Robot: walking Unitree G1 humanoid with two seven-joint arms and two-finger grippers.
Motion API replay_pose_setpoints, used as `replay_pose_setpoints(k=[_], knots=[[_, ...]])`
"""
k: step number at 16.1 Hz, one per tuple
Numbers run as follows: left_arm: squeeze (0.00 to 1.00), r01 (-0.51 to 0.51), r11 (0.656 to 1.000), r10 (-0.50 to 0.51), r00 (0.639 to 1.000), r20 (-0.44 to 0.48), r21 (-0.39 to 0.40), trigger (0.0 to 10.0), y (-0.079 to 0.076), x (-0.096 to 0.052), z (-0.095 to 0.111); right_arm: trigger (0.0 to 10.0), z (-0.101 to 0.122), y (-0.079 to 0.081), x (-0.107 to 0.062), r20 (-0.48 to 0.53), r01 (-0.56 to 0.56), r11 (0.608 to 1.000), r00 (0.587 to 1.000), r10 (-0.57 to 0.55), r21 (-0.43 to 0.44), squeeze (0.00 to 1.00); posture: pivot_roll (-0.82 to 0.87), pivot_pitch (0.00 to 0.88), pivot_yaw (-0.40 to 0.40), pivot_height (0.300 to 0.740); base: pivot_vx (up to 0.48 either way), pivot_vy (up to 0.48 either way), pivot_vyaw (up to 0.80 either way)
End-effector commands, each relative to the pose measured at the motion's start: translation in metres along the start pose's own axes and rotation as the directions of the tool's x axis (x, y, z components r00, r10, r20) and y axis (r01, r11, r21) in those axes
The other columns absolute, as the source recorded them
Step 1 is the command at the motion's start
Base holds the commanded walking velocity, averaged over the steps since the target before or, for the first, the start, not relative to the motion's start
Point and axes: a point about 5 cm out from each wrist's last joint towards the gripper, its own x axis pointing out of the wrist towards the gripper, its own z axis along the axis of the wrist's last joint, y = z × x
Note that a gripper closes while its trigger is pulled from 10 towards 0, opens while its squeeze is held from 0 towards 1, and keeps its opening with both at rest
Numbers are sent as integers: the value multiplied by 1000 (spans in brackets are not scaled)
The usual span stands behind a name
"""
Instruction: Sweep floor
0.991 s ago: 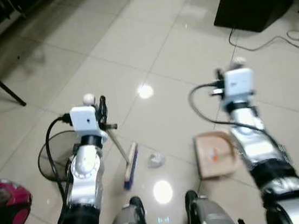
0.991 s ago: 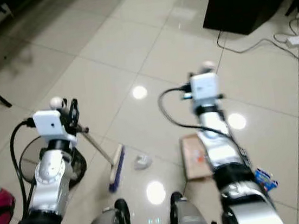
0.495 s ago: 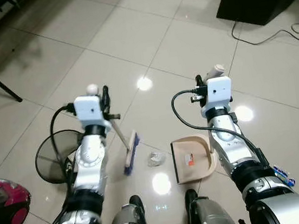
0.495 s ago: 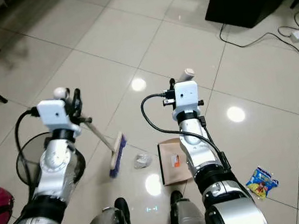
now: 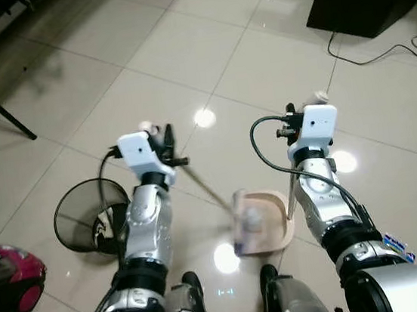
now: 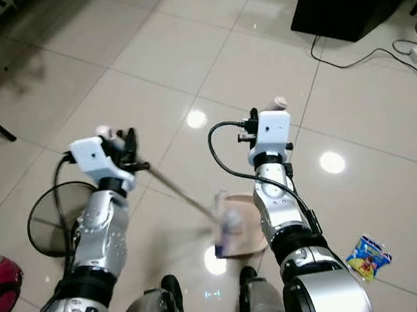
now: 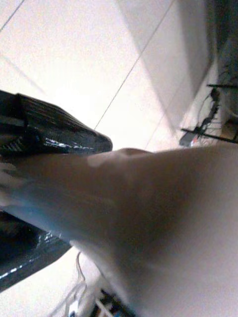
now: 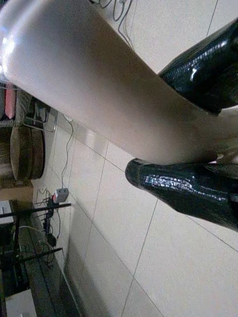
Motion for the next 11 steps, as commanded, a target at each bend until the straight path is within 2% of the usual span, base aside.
replay_pose_setpoints(k=[1,3,5,6,7,8,9,11], knots=[[0,60,994,-61,998,-6,-93,10000,-11,3,0,10000,-4,-2,-1,-22,27,998,999,-26,48,0,18,246,15,740,0,0,0],[0,124,983,-119,992,43,-136,10000,-18,10,12,10000,-4,-10,-1,-25,44,996,999,-42,77,0,18,223,14,740,0,0,0],[0,243,970,-238,964,115,-28,10000,-18,19,38,10000,-6,-29,-7,-2,75,994,997,-75,83,0,1,173,26,740,0,0,0],[0,264,965,-261,958,116,-8,10000,-17,20,42,10000,-7,-32,-8,2,83,993,997,-83,83,0,-1,169,28,740,0,0,0],[0,300,953,-304,946,110,46,10000,-16,22,48,10000,-7,-38,-11,5,99,991,995,-99,88,0,-4,155,33,740,0,0,0],[0,373,913,-390,917,84,167,10000,-14,23,54,10000,-7,-46,-13,11,127,986,992,-129,104,0,-9,138,37,740,0,0,0],[0,396,894,-419,904,79,209,10000,-10,24,61,10000,-5,-52,-16,23,135,985,990,-138,108,0,-10,121,42,740,0,0,0],[0,341,913,-370,923,102,224,10000,2,28,71,10000,-3,-63,-19,29,159,980,986,-164,119,0,2,94,40,740,0,0,0]])
